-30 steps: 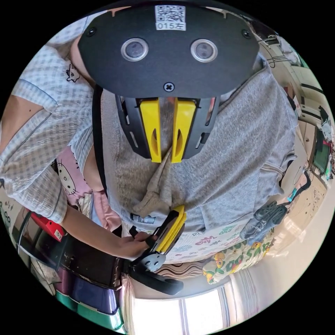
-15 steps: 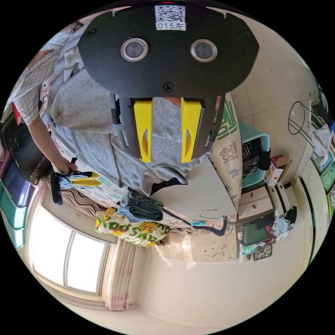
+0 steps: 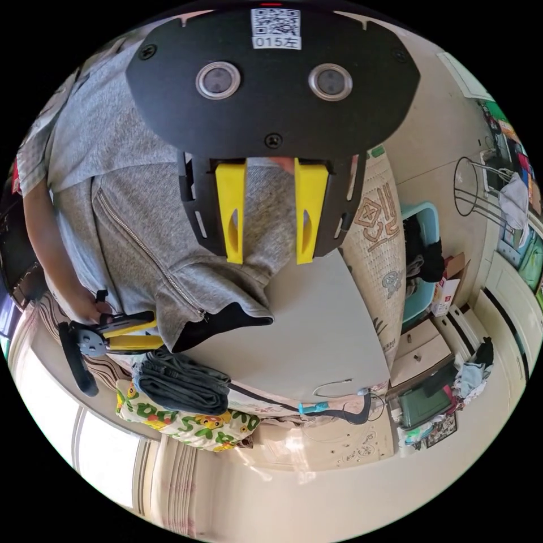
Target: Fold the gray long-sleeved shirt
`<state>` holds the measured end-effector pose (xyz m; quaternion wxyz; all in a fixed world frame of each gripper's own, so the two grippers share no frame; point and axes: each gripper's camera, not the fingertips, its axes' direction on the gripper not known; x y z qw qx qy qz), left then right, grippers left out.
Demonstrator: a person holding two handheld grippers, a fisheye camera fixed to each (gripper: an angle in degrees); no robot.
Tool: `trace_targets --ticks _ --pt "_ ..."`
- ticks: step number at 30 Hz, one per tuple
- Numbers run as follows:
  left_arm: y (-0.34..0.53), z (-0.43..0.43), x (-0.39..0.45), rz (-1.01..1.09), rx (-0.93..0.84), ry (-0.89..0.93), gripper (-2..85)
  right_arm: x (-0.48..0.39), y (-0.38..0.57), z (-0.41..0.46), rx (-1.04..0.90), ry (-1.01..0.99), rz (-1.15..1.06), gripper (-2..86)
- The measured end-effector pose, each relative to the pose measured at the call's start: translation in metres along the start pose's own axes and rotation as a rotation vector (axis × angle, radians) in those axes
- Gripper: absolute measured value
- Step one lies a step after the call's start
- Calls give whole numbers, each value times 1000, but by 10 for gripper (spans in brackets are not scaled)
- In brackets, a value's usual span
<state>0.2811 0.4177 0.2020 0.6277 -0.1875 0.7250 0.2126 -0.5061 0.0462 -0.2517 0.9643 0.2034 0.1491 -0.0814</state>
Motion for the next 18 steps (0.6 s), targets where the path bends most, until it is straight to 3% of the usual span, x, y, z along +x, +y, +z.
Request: trace_targets --ticks 4,18 --pt "-3 -1 0 -2 0 -1 131 21 4 5 -19 -121 26 140" --pt "-9 -28 15 25 43 -28 31 14 56 11 39 -32 -78 58"
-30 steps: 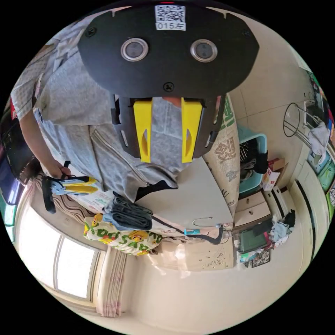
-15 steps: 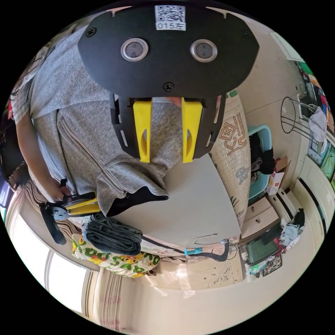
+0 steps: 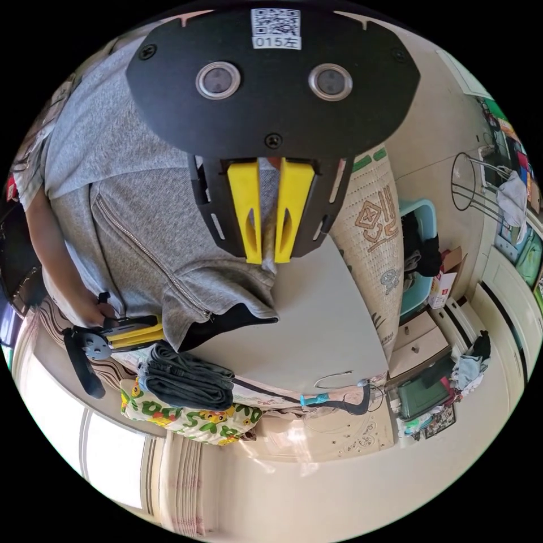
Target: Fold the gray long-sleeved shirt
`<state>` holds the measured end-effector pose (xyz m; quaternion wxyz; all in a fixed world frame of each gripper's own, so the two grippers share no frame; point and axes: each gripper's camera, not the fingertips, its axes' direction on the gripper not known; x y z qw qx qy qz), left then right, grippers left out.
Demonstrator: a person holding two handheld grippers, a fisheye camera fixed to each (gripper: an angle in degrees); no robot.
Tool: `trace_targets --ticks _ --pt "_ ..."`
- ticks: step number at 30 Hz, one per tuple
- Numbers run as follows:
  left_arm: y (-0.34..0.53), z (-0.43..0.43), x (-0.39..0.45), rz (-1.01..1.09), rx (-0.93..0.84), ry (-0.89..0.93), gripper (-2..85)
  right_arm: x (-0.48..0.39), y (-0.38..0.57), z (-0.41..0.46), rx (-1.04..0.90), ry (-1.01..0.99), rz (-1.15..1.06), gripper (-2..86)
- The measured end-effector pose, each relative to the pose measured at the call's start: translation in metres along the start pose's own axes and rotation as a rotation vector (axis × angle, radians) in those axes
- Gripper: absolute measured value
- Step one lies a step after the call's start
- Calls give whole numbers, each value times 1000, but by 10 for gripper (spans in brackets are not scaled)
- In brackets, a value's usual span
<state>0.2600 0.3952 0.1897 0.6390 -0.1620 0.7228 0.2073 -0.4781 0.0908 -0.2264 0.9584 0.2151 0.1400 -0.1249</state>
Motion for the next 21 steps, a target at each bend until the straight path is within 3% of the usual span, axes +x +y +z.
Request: trace_targets --ticks 12,17,21 --pt "-13 -74 43 91 141 -146 11 -14 90 -39 178 105 -40 33" --pt "-2 -194 83 114 327 -87 9 -41 163 -112 309 114 -92 29" --pt "49 -297 141 220 423 -12 9 -88 275 -197 414 82 -153 25"
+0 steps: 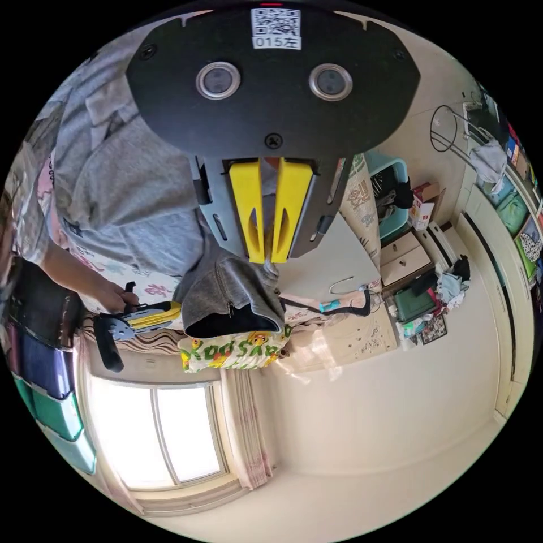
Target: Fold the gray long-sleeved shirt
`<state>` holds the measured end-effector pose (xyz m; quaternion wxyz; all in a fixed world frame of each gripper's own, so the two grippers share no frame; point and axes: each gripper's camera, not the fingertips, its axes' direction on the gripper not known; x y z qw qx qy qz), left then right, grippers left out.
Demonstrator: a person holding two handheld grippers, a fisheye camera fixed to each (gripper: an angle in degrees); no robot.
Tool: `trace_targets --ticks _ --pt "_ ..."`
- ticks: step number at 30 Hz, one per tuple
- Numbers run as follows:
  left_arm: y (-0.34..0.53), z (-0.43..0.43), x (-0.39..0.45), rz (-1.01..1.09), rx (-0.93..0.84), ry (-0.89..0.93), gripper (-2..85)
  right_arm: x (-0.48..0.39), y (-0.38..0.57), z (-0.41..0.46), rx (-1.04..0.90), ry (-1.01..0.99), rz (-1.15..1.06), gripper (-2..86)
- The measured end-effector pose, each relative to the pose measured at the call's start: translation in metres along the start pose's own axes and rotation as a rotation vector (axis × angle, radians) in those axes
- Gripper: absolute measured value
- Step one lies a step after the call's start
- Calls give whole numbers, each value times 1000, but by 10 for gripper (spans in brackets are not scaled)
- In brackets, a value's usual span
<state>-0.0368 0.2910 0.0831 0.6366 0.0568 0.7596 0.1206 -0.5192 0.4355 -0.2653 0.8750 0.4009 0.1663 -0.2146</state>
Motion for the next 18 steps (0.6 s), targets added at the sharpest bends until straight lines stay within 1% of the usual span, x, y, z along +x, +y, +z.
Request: trace_targets --ticks 1,2,4,5,6,7,10,13,14,16,18 --pt "6 -39 25 35 21 38 9 -16 25 -37 28 -32 2 24" --pt "18 -75 51 72 36 77 9 -25 39 -55 37 -55 -4 24" --pt "41 -118 94 143 18 148 9 -65 102 -115 42 -149 -7 23" --pt "60 -138 121 170 -5 188 9 -76 120 -124 33 -172 -8 23" --pt "70 -145 134 180 -23 211 9 -100 155 -138 -2 -196 1 23" --pt "87 -153 157 199 -77 258 9 -123 188 -145 -37 -199 -5 23" --pt "111 -162 197 228 -197 323 9 -161 253 -149 -99 -217 26 18" --pt "101 -189 216 227 -207 242 12 -166 291 -162 -63 -120 143 13" --pt "92 -203 219 209 -207 216 15 -164 297 -168 -48 -125 169 17" --pt "80 -224 224 188 -192 169 25 -158 313 -191 27 -201 259 75" --pt "68 -242 234 195 -173 188 54 -160 321 -202 86 -269 262 98"
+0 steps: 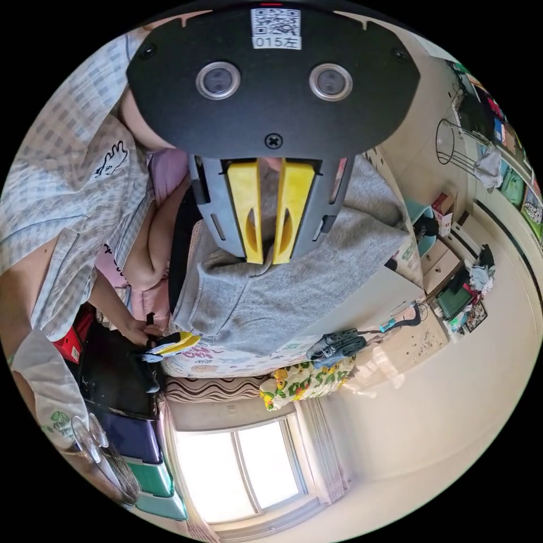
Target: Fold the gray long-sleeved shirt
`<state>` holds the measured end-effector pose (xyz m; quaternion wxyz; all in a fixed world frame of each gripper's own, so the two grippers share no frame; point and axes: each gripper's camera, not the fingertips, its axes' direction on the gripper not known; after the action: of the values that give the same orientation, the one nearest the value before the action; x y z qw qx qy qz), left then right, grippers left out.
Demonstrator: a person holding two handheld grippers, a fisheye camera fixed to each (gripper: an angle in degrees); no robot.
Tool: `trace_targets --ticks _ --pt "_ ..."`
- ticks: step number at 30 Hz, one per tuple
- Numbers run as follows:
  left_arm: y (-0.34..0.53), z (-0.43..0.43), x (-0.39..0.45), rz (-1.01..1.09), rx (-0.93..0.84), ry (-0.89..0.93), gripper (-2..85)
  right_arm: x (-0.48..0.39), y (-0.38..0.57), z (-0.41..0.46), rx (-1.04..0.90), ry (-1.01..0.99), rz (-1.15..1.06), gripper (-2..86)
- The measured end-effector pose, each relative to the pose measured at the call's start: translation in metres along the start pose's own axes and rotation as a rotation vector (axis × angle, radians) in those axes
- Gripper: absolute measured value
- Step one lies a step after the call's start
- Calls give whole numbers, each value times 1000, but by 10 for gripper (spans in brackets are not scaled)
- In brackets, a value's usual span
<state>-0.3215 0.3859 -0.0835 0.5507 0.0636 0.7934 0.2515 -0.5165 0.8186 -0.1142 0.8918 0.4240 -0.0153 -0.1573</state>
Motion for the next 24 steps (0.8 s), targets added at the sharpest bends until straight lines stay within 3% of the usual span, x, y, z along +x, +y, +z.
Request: trace_targets --ticks 4,7,11,15,17,20,24 --pt "-33 -15 41 65 -59 106 117 -22 12 10 9 -55 -33 134" --pt "-61 -19 75 128 -107 144 117 -39 21 28 -61 83 -72 134" --pt "-77 -16 112 184 -270 -32 104 -45 31 33 -23 183 -74 104" --pt "-85 -50 126 39 -254 -80 100 -55 37 38 -19 291 -109 68" --pt "-80 -65 146 -15 -205 -244 101 -60 42 35 27 339 -111 36" --pt "-72 -71 171 1 -238 -473 99 -56 48 27 82 295 -54 14" --pt "-69 -80 187 15 -202 -489 85 -50 54 16 135 228 28 6"
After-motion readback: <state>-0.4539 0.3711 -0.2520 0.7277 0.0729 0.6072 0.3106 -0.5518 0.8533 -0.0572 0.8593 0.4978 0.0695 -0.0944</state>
